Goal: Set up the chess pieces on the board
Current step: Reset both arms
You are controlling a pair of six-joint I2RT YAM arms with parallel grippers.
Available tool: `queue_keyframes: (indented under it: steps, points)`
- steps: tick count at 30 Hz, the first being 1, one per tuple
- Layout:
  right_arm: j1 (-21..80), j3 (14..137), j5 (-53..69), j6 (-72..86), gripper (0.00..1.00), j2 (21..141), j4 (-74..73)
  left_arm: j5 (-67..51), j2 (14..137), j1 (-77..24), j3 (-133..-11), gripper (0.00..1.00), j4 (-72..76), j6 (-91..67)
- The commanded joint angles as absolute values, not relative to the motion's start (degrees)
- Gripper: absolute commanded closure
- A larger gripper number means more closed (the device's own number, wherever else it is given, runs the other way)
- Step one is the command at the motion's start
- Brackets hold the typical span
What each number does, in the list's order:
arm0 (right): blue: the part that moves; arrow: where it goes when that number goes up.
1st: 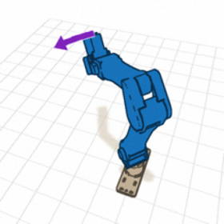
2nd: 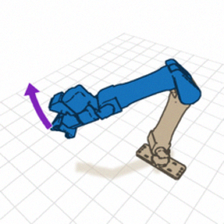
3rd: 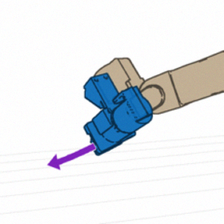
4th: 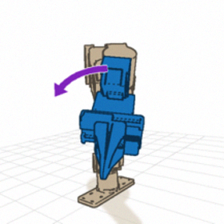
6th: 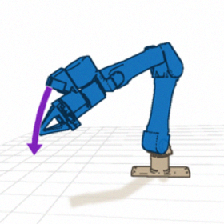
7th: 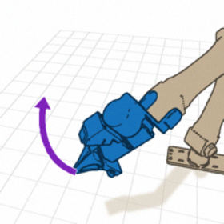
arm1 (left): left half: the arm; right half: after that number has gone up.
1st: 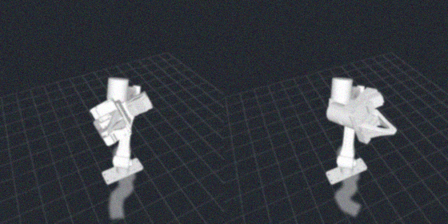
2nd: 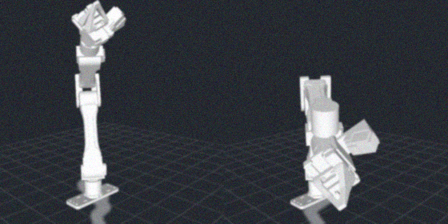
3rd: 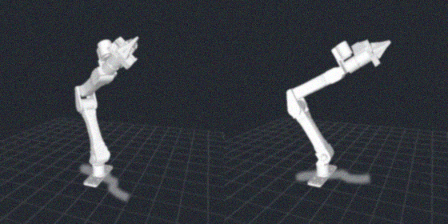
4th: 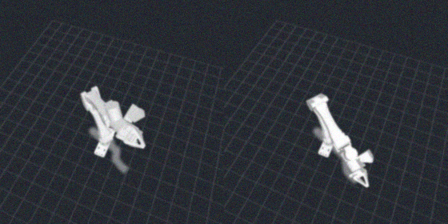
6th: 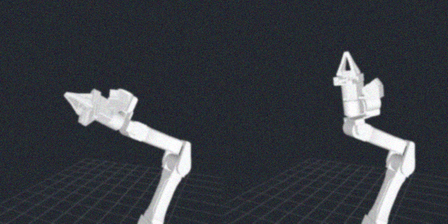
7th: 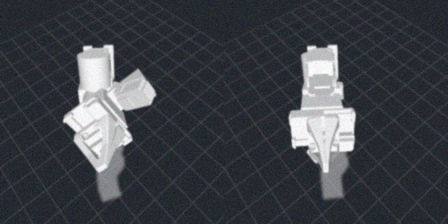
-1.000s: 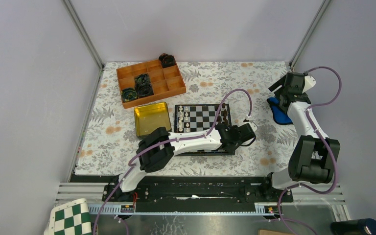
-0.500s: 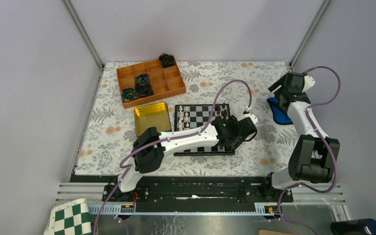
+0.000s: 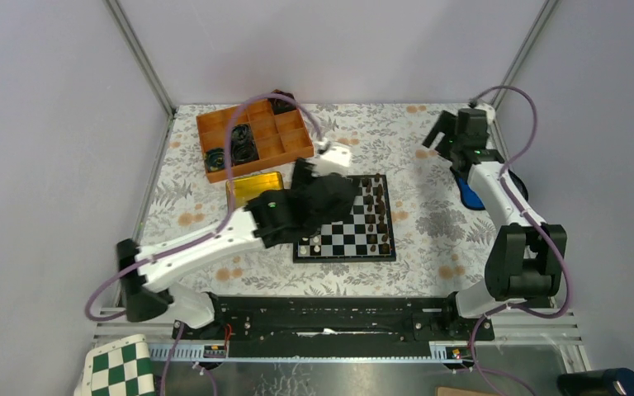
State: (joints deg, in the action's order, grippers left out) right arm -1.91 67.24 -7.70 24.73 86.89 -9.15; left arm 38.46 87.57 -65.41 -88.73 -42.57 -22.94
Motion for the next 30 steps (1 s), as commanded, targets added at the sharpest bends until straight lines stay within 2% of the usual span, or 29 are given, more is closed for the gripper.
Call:
queue_keyframes:
  steps: [1,8,17,23,30]
  points:
    - [4.79,69.41,-8.67,17.44,0.03,84.93,-7.02,50.19,76.07,-61.39,-75.3,0.01,-36.8,-28.99]
    - [9.76,66.66,-11.81,16.76,0.0,82.63,-7.15,57.99,62.5,-56.1,-59.45,0.01,-34.73,-37.24]
    - [13.95,62.1,-18.28,16.81,0.0,79.35,-8.99,55.74,56.76,-47.12,-46.48,0.01,-26.41,-37.76]
    - [14.84,60.25,-19.63,17.9,0.0,76.92,-9.39,50.53,60.11,-38.55,-46.32,0.01,-21.79,-35.02]
    - [16.7,59.53,-21.94,16.89,0.0,74.93,-8.23,46.62,60.66,-33.58,-46.63,0.01,-18.85,-33.14]
